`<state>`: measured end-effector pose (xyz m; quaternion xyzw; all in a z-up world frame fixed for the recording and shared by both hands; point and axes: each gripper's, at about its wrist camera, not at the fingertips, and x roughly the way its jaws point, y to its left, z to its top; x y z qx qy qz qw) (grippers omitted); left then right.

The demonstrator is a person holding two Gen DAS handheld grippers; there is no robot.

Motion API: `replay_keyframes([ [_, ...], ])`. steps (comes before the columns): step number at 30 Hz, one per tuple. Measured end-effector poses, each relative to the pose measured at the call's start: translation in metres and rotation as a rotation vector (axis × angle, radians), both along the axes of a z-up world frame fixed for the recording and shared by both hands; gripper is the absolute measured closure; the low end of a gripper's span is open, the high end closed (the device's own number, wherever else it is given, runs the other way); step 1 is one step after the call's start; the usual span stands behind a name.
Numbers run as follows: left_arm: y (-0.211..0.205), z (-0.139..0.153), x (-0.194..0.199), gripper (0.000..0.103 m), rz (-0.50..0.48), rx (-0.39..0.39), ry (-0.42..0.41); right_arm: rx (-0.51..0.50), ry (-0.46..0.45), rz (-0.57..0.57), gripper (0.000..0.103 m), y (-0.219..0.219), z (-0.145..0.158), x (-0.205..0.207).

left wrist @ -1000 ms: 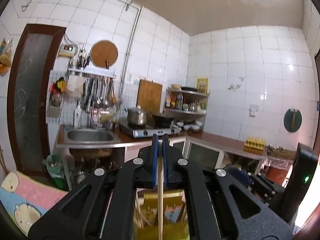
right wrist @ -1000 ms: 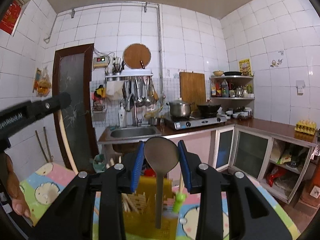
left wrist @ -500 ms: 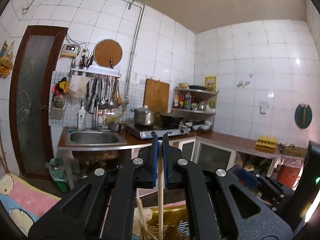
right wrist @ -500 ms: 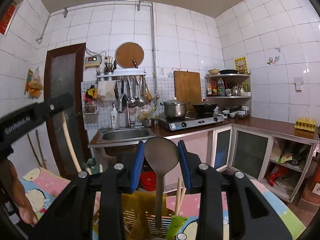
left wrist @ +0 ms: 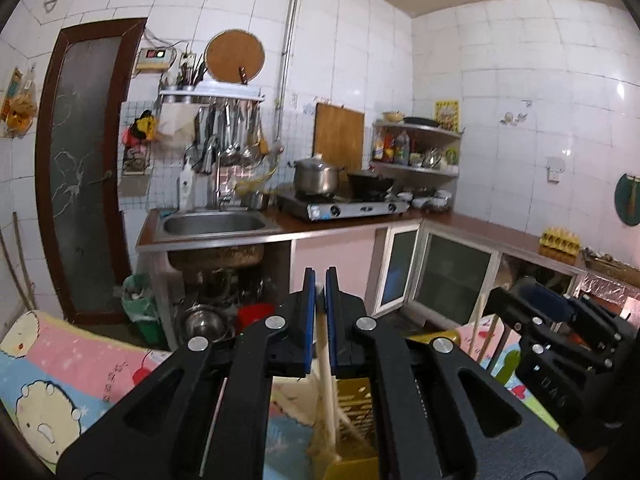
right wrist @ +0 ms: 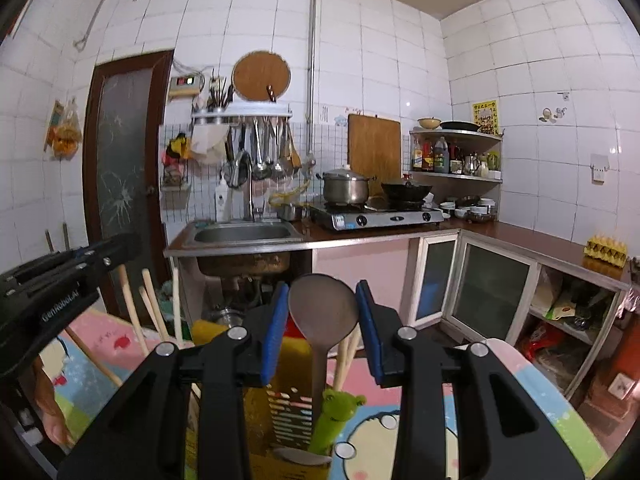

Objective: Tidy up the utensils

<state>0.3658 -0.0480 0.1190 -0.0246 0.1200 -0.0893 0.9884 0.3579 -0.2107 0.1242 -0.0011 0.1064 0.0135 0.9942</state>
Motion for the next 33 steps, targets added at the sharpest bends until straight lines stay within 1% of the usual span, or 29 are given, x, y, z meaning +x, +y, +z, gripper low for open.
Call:
replay_keyframes([
  [1, 0.002, 0.0, 0.0, 0.098, 0.001, 0.002, 0.018, -0.01, 0.019, -0.003, 0.066, -0.001, 0.001, 0.001],
  [2, 0.004, 0.001, -0.001, 0.095, 0.004, 0.005, 0.031, -0.019, 0.037, -0.006, 0.058, -0.002, 0.002, 0.001],
  [3, 0.006, 0.003, -0.003, 0.083, 0.006, 0.006, 0.039, -0.024, 0.048, -0.01, 0.045, -0.004, 0.004, 0.0],
  [4, 0.009, 0.006, -0.006, 0.074, 0.009, 0.007, 0.045, -0.028, 0.066, -0.013, 0.043, -0.005, 0.005, 0.0],
  [5, 0.014, 0.01, -0.012, 0.058, 0.02, 0.005, 0.041, -0.029, 0.087, -0.014, 0.043, -0.008, 0.008, 0.0],
  [6, 0.017, 0.013, -0.018, 0.047, 0.029, 0.0, 0.033, -0.031, 0.091, -0.018, 0.043, -0.009, 0.01, -0.003],
  [7, 0.021, 0.018, -0.026, 0.043, 0.037, -0.003, 0.02, -0.033, 0.094, -0.025, 0.043, -0.011, 0.012, -0.006],
  [9, 0.025, 0.025, -0.04, 0.031, 0.034, 0.003, 0.016, -0.025, 0.097, -0.029, 0.041, -0.015, 0.019, -0.016],
  [10, 0.029, 0.028, -0.049, 0.028, 0.035, 0.01, 0.012, -0.023, 0.094, -0.034, 0.039, -0.017, 0.023, -0.022],
  [12, 0.035, 0.031, -0.069, 0.013, 0.048, 0.022, -0.017, -0.018, 0.086, -0.045, 0.03, -0.021, 0.028, -0.034],
  [14, 0.042, 0.034, -0.088, 0.005, 0.065, 0.028, -0.039, -0.009, 0.082, -0.046, 0.026, -0.023, 0.031, -0.047],
  [18, 0.053, 0.031, -0.123, 0.005, 0.054, 0.027, -0.032, 0.006, 0.075, -0.045, 0.013, -0.024, 0.026, -0.084],
  [21, 0.058, 0.018, -0.15, 0.005, 0.048, 0.039, -0.012, 0.04, 0.063, -0.044, 0.008, -0.023, 0.014, -0.118],
  [24, 0.057, 0.003, -0.177, 0.005, 0.05, 0.053, -0.003, 0.047, 0.065, -0.042, 0.007, -0.015, -0.001, -0.145],
  [26, 0.058, -0.012, -0.199, 0.005, 0.043, 0.052, -0.004, 0.037, 0.06, -0.052, 0.004, -0.008, -0.012, -0.162],
  [29, 0.058, -0.034, -0.222, 0.005, 0.037, 0.043, 0.007, 0.024, 0.054, -0.059, 0.004, 0.005, -0.032, -0.191],
  [33, 0.06, -0.068, -0.248, 0.005, 0.034, 0.037, 0.034, 0.041, 0.09, -0.052, 0.004, 0.016, -0.058, -0.215],
])
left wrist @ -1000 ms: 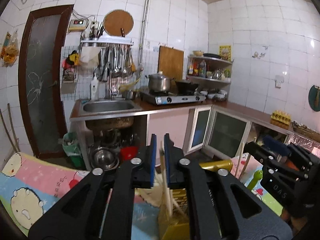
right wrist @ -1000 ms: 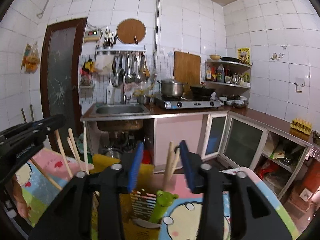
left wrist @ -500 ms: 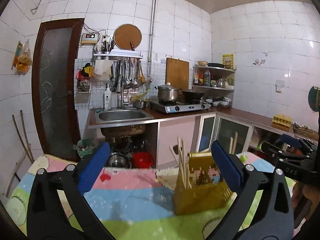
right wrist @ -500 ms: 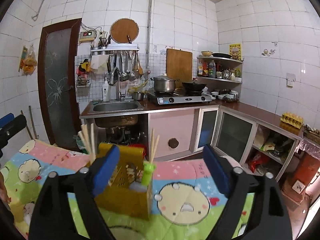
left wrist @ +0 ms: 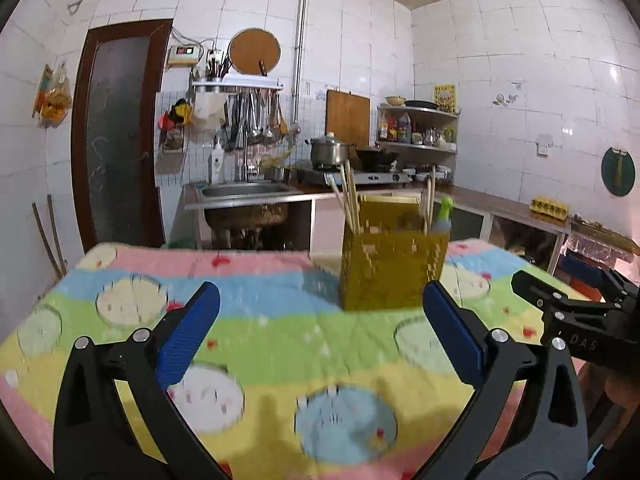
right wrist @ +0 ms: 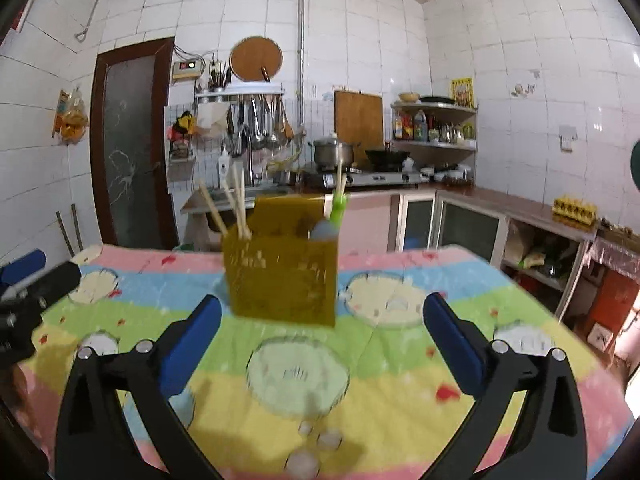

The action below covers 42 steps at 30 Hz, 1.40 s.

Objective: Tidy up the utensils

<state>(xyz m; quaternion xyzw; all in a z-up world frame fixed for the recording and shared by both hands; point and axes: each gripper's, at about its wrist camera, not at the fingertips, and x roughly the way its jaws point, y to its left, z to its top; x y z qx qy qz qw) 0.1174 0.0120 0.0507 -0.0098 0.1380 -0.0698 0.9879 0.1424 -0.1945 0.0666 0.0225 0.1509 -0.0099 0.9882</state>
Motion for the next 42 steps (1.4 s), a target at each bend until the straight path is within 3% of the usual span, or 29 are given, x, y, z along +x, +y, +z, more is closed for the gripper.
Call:
replay_keyframes([
  [3, 0.004, -0.019, -0.01, 0.005, 0.026, 0.016, -0.019, 0.003, -0.009, -0.001, 0.004, 0.002, -0.015, -0.017],
  [7, 0.001, -0.036, -0.011, 0.005, 0.078, 0.099, -0.033, -0.046, -0.031, -0.01, 0.004, 0.009, -0.028, -0.031],
  [12, 0.001, -0.041, -0.011, 0.005, 0.071, 0.095, -0.03, -0.032, -0.086, -0.025, 0.004, 0.008, -0.033, -0.045],
  [24, 0.012, -0.043, -0.017, 0.005, 0.061, 0.047, -0.053, -0.012, -0.072, -0.022, 0.004, 0.003, -0.041, -0.047],
  [42, 0.004, -0.043, -0.02, 0.005, 0.051, 0.067, -0.061, -0.013, -0.083, -0.05, 0.004, 0.001, -0.043, -0.05],
])
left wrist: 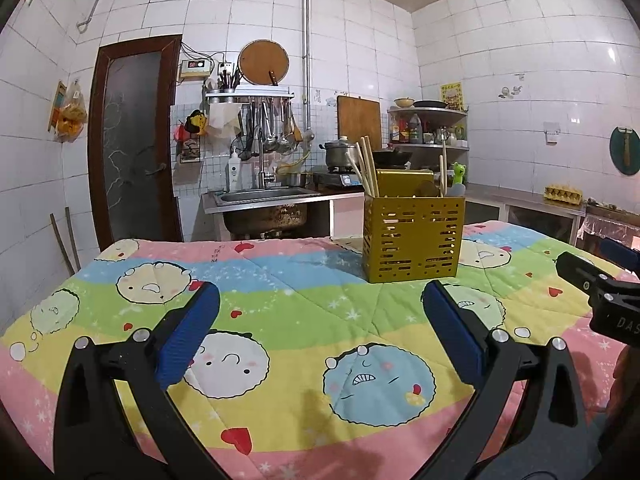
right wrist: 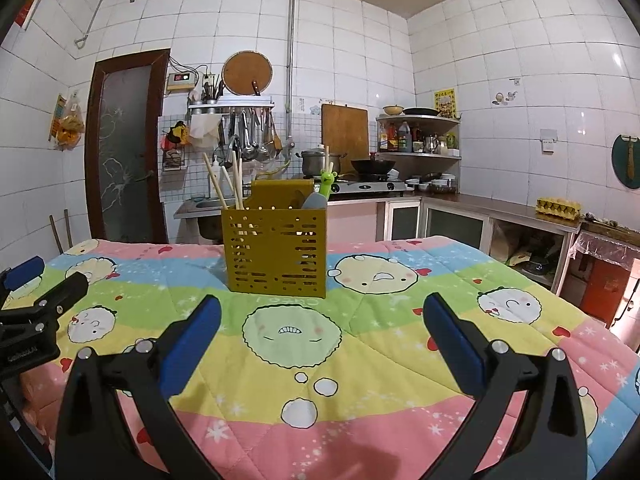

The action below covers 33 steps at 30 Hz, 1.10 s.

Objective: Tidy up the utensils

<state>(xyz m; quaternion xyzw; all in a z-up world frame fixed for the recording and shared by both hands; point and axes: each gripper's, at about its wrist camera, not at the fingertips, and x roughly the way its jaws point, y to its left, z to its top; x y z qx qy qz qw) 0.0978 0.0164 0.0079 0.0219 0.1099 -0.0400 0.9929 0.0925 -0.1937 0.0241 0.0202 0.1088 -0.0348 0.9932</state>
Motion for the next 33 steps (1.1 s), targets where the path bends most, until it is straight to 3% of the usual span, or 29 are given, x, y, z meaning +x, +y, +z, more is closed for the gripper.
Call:
replay_keyframes([
  [33, 0.0016, -0.0012, -0.0027, 0.005, -0.001, 0.008, -0.015, -0.002, -0.013, -0.008, 0.004, -0.0003, 0.0005, -0.0044],
])
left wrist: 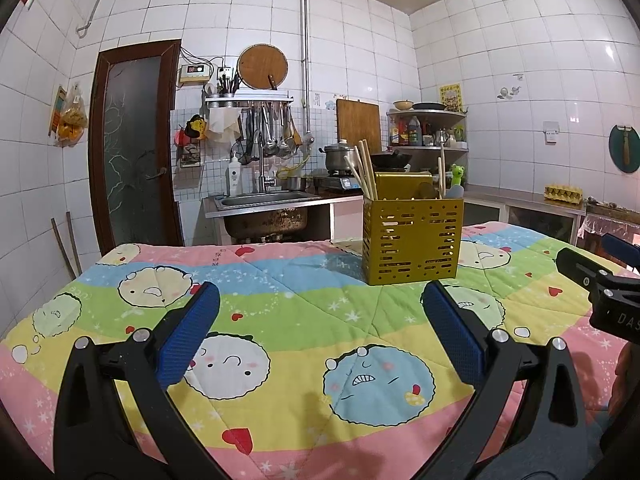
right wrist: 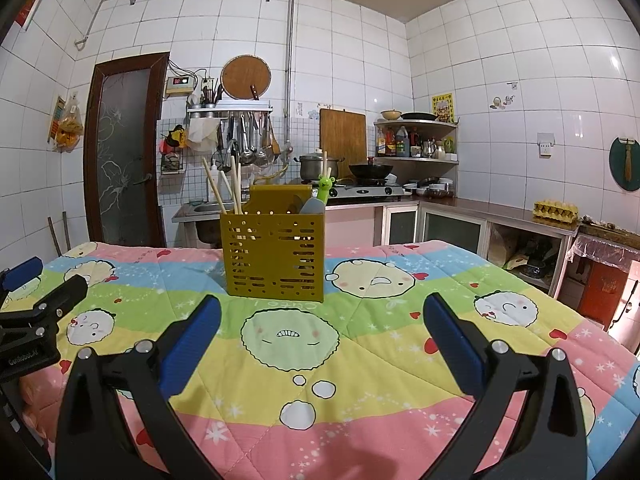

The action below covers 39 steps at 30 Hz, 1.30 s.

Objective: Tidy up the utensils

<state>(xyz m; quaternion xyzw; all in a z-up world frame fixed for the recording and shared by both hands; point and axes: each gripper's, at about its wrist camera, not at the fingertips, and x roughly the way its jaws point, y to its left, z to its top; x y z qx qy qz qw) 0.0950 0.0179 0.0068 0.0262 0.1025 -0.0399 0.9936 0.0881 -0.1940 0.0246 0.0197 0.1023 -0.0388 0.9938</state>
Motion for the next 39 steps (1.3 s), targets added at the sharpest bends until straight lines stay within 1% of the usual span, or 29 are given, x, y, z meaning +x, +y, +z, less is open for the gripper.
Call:
replay_keyframes([
  [39, -0.0002, 0.0, -0.0003, 0.005, 0.0, 0.0, -0.001, 0.003, -0.001, -0.003, 0.004, -0.0023, 0.0007, 0.0004],
])
